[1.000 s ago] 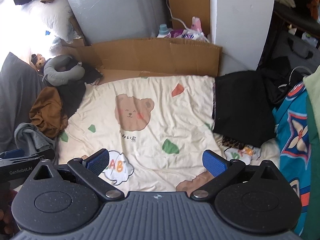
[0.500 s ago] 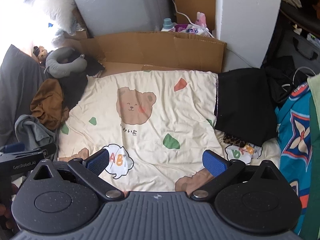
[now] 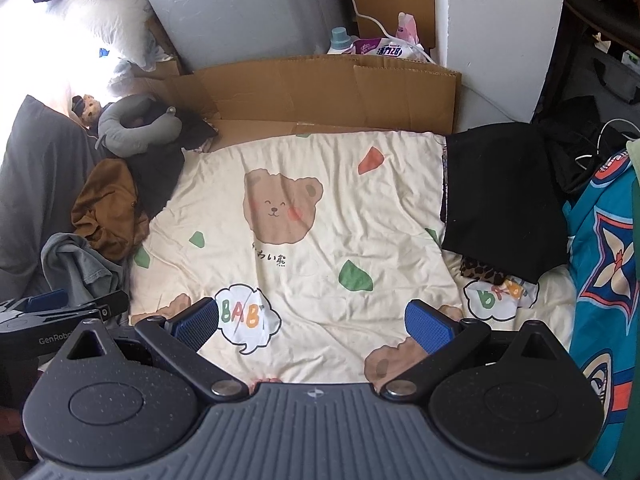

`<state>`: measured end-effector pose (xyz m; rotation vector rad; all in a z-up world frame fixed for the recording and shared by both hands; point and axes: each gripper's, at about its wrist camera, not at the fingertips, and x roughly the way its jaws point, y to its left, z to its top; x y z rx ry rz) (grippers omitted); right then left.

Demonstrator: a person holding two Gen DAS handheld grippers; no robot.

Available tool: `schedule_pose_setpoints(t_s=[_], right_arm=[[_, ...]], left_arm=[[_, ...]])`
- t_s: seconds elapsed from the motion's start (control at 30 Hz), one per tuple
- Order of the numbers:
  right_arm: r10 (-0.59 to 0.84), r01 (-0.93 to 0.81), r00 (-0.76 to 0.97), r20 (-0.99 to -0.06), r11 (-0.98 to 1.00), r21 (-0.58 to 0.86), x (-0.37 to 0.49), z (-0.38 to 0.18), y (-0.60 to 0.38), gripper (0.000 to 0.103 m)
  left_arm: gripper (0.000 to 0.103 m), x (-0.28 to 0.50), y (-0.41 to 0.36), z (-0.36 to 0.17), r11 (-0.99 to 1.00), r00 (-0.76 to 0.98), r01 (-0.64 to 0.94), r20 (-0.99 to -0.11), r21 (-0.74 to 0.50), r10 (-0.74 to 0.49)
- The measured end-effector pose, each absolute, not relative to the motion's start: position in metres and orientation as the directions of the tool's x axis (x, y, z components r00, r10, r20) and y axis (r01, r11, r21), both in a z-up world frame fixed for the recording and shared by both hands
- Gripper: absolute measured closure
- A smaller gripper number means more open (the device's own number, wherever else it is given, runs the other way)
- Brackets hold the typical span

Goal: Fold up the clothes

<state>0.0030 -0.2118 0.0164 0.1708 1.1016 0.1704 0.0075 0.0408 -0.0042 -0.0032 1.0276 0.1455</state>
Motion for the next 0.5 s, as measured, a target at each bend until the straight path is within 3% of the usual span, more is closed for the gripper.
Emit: schedule_pose_setpoints(t_s=[0.5], right_arm=[[0.188,-0.043,0.452,-0.872,0.981,0.189,0.0014,0.0177,-0.2129,0.001]], left_arm=[[0.001,0.0118,0.0440,-0.0077,0.991,0.490,-0.123,-0.865,0.057,0.111]])
